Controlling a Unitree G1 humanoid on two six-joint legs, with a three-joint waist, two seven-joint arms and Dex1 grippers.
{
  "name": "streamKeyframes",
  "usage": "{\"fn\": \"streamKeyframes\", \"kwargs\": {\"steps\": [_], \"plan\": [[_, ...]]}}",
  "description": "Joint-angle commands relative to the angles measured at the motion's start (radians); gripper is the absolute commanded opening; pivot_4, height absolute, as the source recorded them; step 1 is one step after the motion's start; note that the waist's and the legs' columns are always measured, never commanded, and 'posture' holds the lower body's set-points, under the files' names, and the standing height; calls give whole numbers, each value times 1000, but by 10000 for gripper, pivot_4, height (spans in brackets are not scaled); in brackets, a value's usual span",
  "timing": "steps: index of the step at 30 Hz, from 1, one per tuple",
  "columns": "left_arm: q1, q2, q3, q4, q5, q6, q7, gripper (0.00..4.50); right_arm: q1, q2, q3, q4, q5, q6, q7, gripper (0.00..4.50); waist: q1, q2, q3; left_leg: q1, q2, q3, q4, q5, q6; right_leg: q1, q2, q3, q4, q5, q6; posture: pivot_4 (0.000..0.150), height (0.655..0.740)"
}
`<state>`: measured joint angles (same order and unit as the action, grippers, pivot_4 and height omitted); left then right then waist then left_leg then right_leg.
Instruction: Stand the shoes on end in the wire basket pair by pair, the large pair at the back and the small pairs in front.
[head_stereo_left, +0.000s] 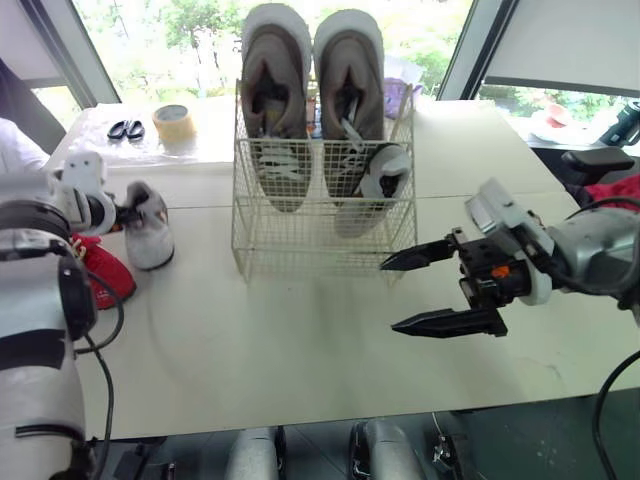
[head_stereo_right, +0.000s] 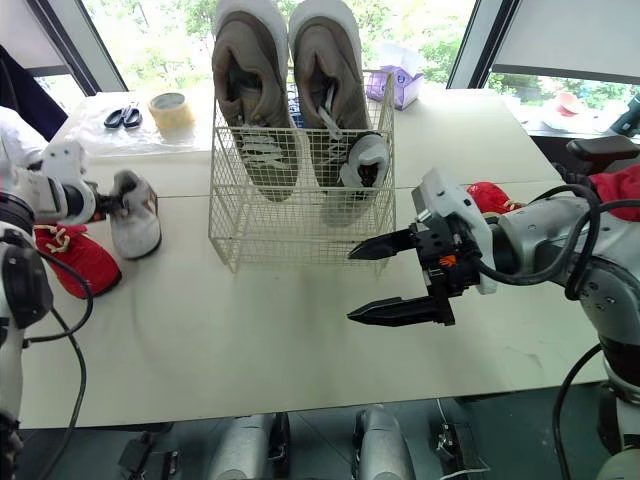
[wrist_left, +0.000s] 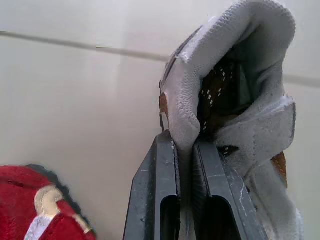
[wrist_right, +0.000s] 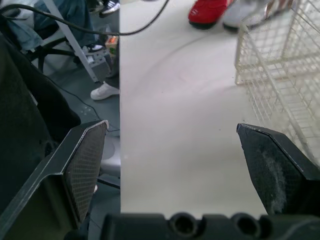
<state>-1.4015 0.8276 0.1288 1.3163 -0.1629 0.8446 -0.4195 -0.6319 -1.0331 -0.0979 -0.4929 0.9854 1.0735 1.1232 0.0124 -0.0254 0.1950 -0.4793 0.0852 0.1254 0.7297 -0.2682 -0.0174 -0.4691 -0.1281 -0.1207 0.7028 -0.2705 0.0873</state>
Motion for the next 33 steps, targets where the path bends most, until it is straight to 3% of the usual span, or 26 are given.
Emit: {"fn": "streamKeyframes", "kwargs": {"steps": [1, 4, 8, 11, 13, 21, 27, 33], "plan": [[31, 55, 127, -441, -65, -30, 58, 1020, -16, -17, -71, 49, 36, 7, -8, 45000, -2, -1, 0, -1, 0, 0, 2, -1, 1, 0, 0, 0, 0, 0, 0, 1500, 6797], [278, -18, 308, -1067, -135, 103, 175, 1020, -37, -29, -63, 109, 22, 0, 16, 45000, -16, 0, 0, 0, -1, 3, 2, -2, 3, 1, -3, 2, -1, 1, 2, 1500, 6797], [471, -246, 488, -1612, -255, 114, 295, 1020, -102, -17, -34, 194, 18, 1, 46, 45000, -20, 0, -1, 2, -3, 3, 4, -3, 5, 4, -5, 2, -1, 2, 5, 1500, 6797], [565, -436, 525, -1889, -345, 52, 368, 1020, -151, 3, -5, 242, 18, 10, 70, 45000, -19, 0, -1, 4, -2, 1, 7, -3, 5, 7, -5, 1, 0, 3, 4, 1500, 6797], [609, -488, 462, -1984, -330, 46, 406, 1020, -176, 8, 35, 277, -19, -7, 95, 45000, -19, -1, -1, 4, -3, 0, 7, -3, 5, 8, -4, 1, 0, 3, 4, 1500, 6797], [818, -516, 159, -2076, -164, -226, 378, 1020, -308, 38, 173, 476, -145, -27, 214, 45000, -18, 0, -2, 5, -3, 1, 6, -3, 5, 8, -4, 1, 0, 3, 4, 1500, 6797], [830, -558, 26, -1911, -53, -484, 345, 1020, -226, 15, 135, 349, -103, 54, 207, 45000, 5, 0, -2, 4, -3, 1, 7, -3, 5, 8, -4, 0, -1, 3, 4, 1500, 6797], [831, -616, 8, -1763, -21, -642, 347, 1020, -175, 1, 56, 291, -58, 121, 142, 45000, 1, 0, -2, 4, -2, 1, 7, -3, 6, 8, -4, 0, -1, 4, 3, 1500, 6797]]}}
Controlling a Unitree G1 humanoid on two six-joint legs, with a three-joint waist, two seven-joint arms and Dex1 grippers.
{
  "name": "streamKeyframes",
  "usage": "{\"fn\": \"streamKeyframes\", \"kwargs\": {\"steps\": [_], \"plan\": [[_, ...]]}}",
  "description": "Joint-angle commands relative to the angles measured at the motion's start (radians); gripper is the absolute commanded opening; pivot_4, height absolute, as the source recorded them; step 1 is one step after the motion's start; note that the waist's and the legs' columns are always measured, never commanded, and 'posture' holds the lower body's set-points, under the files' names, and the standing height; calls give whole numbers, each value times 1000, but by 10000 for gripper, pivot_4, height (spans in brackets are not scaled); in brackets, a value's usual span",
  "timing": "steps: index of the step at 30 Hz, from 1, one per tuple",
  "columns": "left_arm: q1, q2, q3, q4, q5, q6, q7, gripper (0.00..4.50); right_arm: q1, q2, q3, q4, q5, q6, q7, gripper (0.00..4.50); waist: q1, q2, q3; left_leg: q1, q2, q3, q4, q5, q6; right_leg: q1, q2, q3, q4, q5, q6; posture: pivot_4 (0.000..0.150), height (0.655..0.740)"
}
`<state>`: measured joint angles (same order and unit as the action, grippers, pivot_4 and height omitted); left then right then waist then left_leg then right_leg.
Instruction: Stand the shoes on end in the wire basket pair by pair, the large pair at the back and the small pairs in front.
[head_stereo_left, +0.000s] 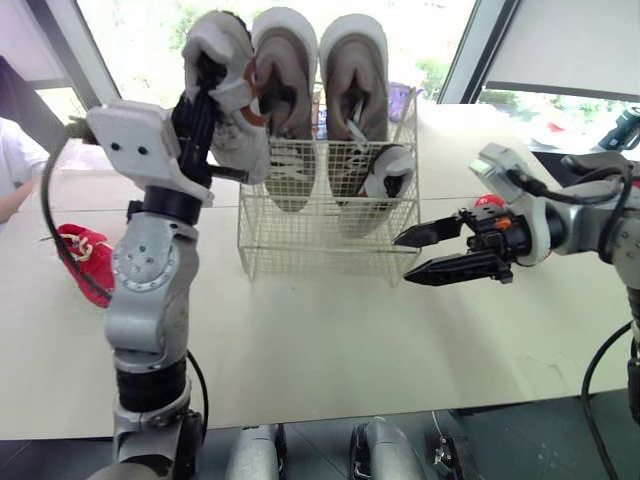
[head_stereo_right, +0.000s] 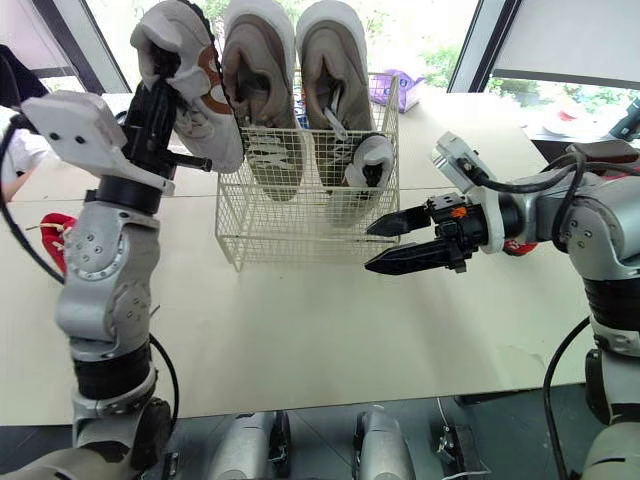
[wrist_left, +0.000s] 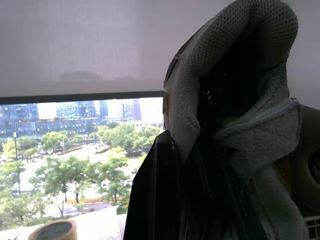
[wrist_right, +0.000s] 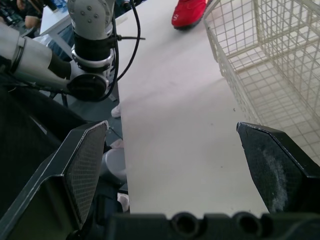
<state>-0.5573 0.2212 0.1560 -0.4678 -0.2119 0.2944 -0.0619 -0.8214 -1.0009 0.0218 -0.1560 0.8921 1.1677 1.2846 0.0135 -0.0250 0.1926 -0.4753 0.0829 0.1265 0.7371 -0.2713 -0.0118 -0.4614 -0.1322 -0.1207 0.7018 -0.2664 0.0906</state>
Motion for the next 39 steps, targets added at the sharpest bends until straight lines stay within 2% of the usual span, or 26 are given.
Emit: {"fn": "streamKeyframes", "kwargs": {"steps": [1, 7, 15, 18, 25, 34, 37, 39], "plan": [[-4, -18, -32, 45, 40, -121, -14, 1020, 27, -39, -80, -59, 48, 42, -28, 45000, 1, 0, 0, 0, 0, 0, 0, 0, 0, 0, 0, 0, 0, 0, 0, 1500, 6797], [83, -90, -110, 150, 79, -217, -24, 1020, 77, -59, -159, -122, 113, 107, -89, 45000, 3, 1, -2, 1, 0, 0, 0, 0, 1, 2, 0, 0, -1, 0, 0, 1500, 6797], [171, -127, -110, 135, -36, -85, -60, 1020, 97, -27, -169, -117, 116, 80, -135, 45000, 3, 11, -13, 9, 0, 0, -1, -3, 5, 11, -1, 0, -2, 0, 0, 1500, 6797], [157, -133, -112, 128, -57, -71, -68, 1020, 110, -14, -160, -114, 104, 56, -143, 45000, 1, 14, -16, 15, 0, 0, -2, -7, 10, 17, -1, 0, -4, -1, 0, 1500, 6797], [53, -146, -113, 162, -11, -109, -46, 1020, 123, 7, -152, -114, 98, 27, -154, 45000, 2, 13, -15, 10, 0, 1, -2, -6, 10, 13, 0, 0, -4, 0, 1, 1500, 6797], [126, -126, -116, 66, -17, 40, -28, 1020, 158, -2, -169, -129, 105, 11, -162, 45000, -1, 13, -15, 11, 0, 1, -2, -7, 10, 13, 0, 0, -4, 0, 1, 1500, 6797], [169, -116, -80, 14, -100, 119, -51, 12569, 168, 11, -167, -124, 103, 2, -169, 45000, -1, 13, -15, 11, 0, 1, -2, -7, 10, 13, 0, 0, -5, 0, 1, 1500, 6797], [183, -112, -63, -4, -136, 157, -57, 22913, 171, 15, -165, -122, 101, -3, -171, 45000, -1, 13, -15, 11, 0, 1, -2, -7, 10, 13, -1, 0, -5, 0, 1, 1500, 6797]]}}
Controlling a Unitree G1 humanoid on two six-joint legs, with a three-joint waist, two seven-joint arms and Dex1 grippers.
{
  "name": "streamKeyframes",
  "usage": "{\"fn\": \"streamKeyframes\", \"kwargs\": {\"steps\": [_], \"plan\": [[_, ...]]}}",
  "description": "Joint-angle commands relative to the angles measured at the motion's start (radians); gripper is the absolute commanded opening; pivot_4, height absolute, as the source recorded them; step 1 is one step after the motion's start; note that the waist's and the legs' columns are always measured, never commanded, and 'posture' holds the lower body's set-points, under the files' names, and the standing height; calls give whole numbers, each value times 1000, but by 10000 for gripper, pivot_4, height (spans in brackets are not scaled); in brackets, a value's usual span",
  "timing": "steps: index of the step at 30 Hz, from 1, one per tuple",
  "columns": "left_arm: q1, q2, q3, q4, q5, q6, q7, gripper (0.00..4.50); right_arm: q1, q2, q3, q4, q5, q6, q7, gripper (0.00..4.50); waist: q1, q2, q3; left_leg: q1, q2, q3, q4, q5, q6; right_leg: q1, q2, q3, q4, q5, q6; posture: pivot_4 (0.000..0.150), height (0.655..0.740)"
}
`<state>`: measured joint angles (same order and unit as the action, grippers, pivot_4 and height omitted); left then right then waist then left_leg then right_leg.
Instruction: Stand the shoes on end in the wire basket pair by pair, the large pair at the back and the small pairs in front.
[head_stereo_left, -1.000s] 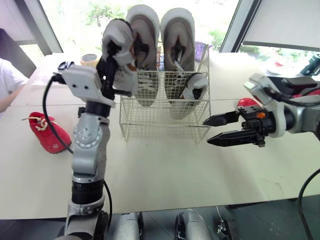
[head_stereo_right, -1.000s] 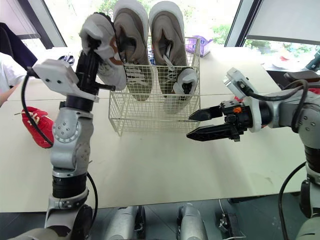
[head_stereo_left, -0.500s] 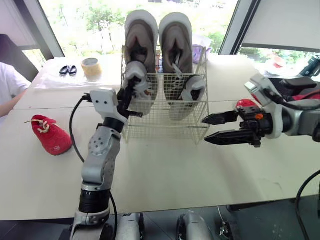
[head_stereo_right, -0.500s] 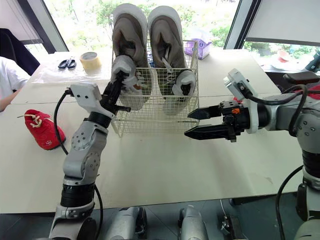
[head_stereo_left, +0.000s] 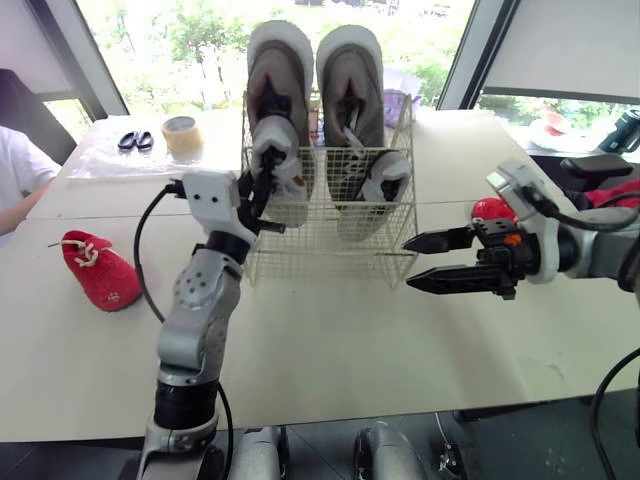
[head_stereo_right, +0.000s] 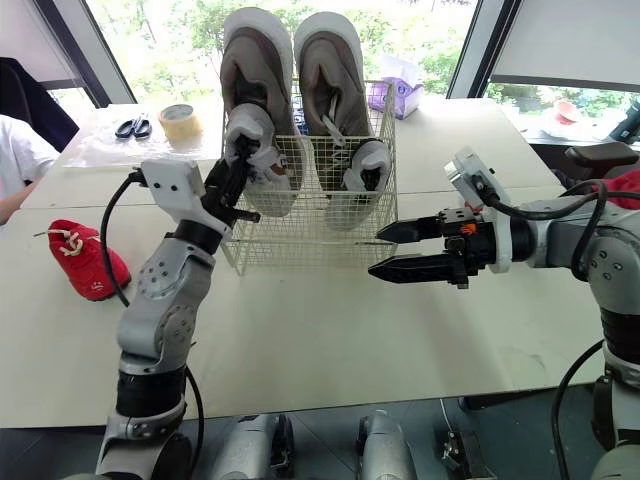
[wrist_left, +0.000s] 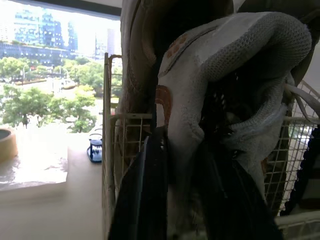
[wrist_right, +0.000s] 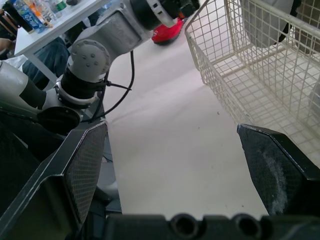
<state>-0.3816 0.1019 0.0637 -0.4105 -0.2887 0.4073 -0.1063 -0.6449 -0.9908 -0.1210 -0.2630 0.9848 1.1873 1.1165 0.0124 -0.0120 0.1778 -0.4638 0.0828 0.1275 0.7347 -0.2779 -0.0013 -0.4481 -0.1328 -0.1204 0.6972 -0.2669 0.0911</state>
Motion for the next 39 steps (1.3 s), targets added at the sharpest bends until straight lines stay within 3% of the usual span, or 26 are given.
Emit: {"fn": "streamKeyframes", "kwargs": {"steps": [1, 3, 11, 14, 16, 22, 26, 32, 36, 39], "plan": [[16, 20, 34, -76, -86, 69, -30, 27946, 0, 7, -24, -16, 10, -24, -5, 45000, 1, 0, 0, 0, 0, 0, 0, 0, 0, 0, 0, 0, 0, 0, 0, 1500, 6797], [35, 59, 56, -106, -139, 140, -57, 37383, 7, 14, -23, -13, 8, -30, -8, 45000, 1, 0, 0, 0, 0, 0, 0, 0, 0, 0, 0, 0, 0, 0, 0, 1500, 6797], [128, 289, 244, -255, -537, 423, -199, 37383, -6, 70, -74, 22, -9, -64, -113, 45000, 1, 0, 0, 1, 0, 0, -1, 0, 0, 0, 0, 0, 0, 0, 0, 1500, 6797], [126, 366, 287, -265, -691, 482, -232, 44606, -37, 89, -160, 41, 78, -19, -169, 45000, 3, 1, 0, 0, 0, 0, -1, 0, 0, 0, 0, 0, 0, 0, 0, 1500, 6797], [114, 413, 290, -263, -761, 514, -247, 44606, -49, 94, -207, 55, 117, 5, -212, 45000, 2, 1, 0, 0, 0, 0, -1, 0, 0, 0, 0, 0, 0, 0, 0, 1500, 6797], [20, 527, 178, -264, -701, 536, -222, 44606, 22, 47, -383, 58, 160, 59, -355, 45000, 7, 1, 0, 1, -1, -1, -1, 0, 0, 2, 0, 0, -1, 0, 0, 1500, 6797], [5, 591, 104, -227, -602, 497, -292, 44606, 107, 28, -435, 11, 35, -36, -467, 45000, 0, 1, 0, 1, -1, 0, -2, 0, 0, 2, 0, 0, -3, 0, 0, 1500, 6797], [-65, 522, 110, -95, -729, 445, -508, 44606, 254, 78, -530, 8, -64, -197, -506, 45000, 5, 1, 0, 2, 0, 0, -4, 1, -2, 2, 2, 0, -3, 0, 0, 1500, 6797], [-115, 428, 87, -77, -802, 433, -541, 44606, 324, 98, -548, -15, -55, -237, -487, 45000, 2, 1, 0, 2, 0, 0, -4, 1, -2, 4, 1, 0, -5, 0, 0, 1500, 6797], [-162, 347, 44, -62, -767, 409, -504, 44606, 344, 101, -527, -58, -74, -267, -509, 45000, 1, 1, 0, 2, 0, 0, -4, 1, -2, 4, 2, 0, -6, 0, 0, 1500, 6797]]}}
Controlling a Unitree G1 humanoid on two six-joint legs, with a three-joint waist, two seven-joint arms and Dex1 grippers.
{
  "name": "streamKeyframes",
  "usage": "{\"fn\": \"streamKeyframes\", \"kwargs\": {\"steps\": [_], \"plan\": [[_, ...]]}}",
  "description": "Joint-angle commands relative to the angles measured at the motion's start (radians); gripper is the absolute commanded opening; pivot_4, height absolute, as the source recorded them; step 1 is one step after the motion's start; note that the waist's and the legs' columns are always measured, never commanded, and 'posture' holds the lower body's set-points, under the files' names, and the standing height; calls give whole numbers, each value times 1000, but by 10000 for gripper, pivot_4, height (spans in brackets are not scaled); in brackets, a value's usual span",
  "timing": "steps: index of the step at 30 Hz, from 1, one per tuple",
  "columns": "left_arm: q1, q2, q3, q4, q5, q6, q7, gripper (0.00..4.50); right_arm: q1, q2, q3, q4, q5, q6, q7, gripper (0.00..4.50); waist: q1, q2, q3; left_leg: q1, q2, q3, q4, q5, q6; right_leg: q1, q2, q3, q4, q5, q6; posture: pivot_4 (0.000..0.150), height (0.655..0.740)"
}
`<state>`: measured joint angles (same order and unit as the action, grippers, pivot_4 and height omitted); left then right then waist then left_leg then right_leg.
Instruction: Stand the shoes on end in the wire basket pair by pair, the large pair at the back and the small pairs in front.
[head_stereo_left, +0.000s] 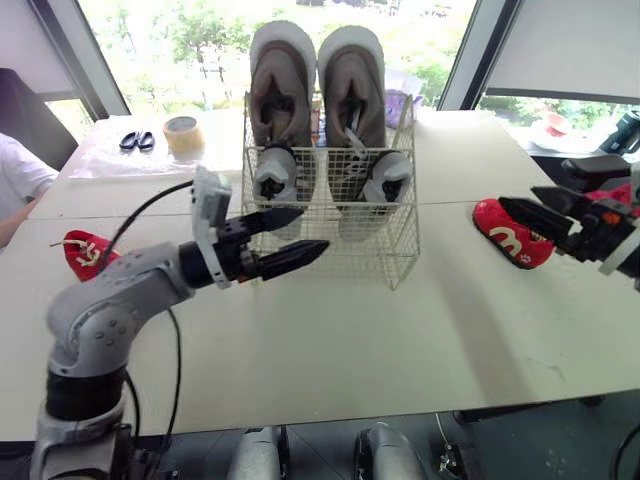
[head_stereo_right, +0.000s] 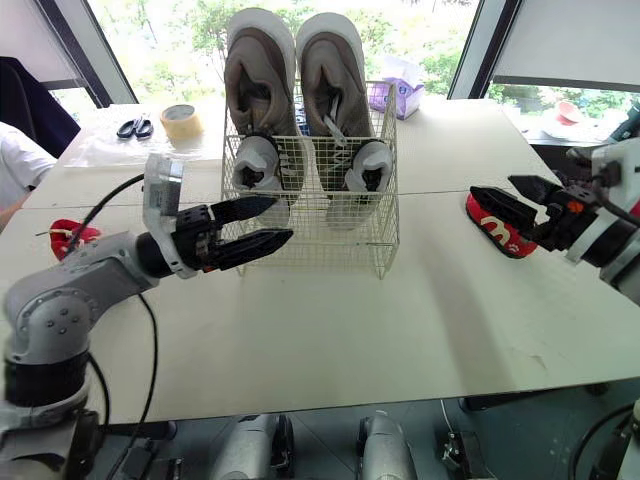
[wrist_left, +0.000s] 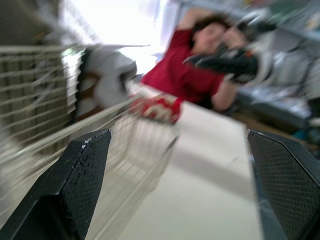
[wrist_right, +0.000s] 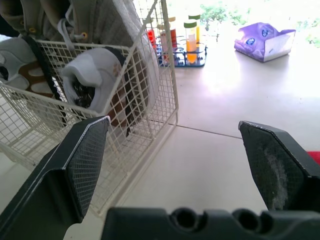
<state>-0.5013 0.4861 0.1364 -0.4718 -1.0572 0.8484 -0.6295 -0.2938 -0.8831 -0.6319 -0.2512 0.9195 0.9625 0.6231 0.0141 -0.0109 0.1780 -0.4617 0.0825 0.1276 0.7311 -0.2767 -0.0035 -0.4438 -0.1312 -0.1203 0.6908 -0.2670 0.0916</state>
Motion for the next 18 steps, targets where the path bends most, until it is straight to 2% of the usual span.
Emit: {"fn": "streamKeyframes", "kwargs": {"steps": [1, 2, 8, 9, 12, 14, 18], "plan": [[-55, -42, -40, 3, 6, -21, 27, 44606, -6, 4, -10, -101, -7, -45, -43, 45000, -1, 0, 0, 0, 0, 0, 0, 0, -1, 0, 0, 0, 0, 0, 0, 1500, 6797], [-64, -40, -48, 4, 5, -10, 28, 44606, -5, 15, -7, -126, -3, -45, -68, 45000, -2, 0, 0, 0, 0, 0, 0, 3, -5, 0, 0, 0, 0, 0, 0, 1500, 6797], [-120, 46, -80, 64, -23, 82, -46, 44606, 32, 62, -1, -254, 0, -40, -181, 45000, -1, 0, 0, 1, 2, -1, -2, 3, -6, -1, 3, 0, 0, 0, 0, 1500, 6797], [-124, 57, -85, 76, 3, 75, -52, 44606, 39, 60, 5, -275, -16, -47, -196, 45000, 0, 0, 0, 1, 1, -1, -2, 3, -6, 0, 3, 1, 0, 0, 0, 1500, 6797], [-172, 136, -188, 122, 207, 15, -78, 44606, 38, 42, 43, -300, -83, -63, -246, 45000, 3, 0, 0, 0, 1, -2, -1, 3, -5, 0, 3, 0, -2, 0, 0, 1500, 6797], [-206, 155, -221, 146, 342, -62, -36, 44606, 38, 38, 66, -308, -93, -61, -253, 45000, 2, 0, 0, 0, 1, -1, -2, 3, -5, 0, 3, 0, -3, 0, -1, 1500, 6797], [-239, 146, -222, 160, 368, -76, -86, 44606, -6, 50, 90, -281, -112, -61, -297, 45000, -1, 0, 0, -1, 1, -1, -2, 2, -3, 0, 3, 0, -4, 0, -1, 1500, 6797]]}}
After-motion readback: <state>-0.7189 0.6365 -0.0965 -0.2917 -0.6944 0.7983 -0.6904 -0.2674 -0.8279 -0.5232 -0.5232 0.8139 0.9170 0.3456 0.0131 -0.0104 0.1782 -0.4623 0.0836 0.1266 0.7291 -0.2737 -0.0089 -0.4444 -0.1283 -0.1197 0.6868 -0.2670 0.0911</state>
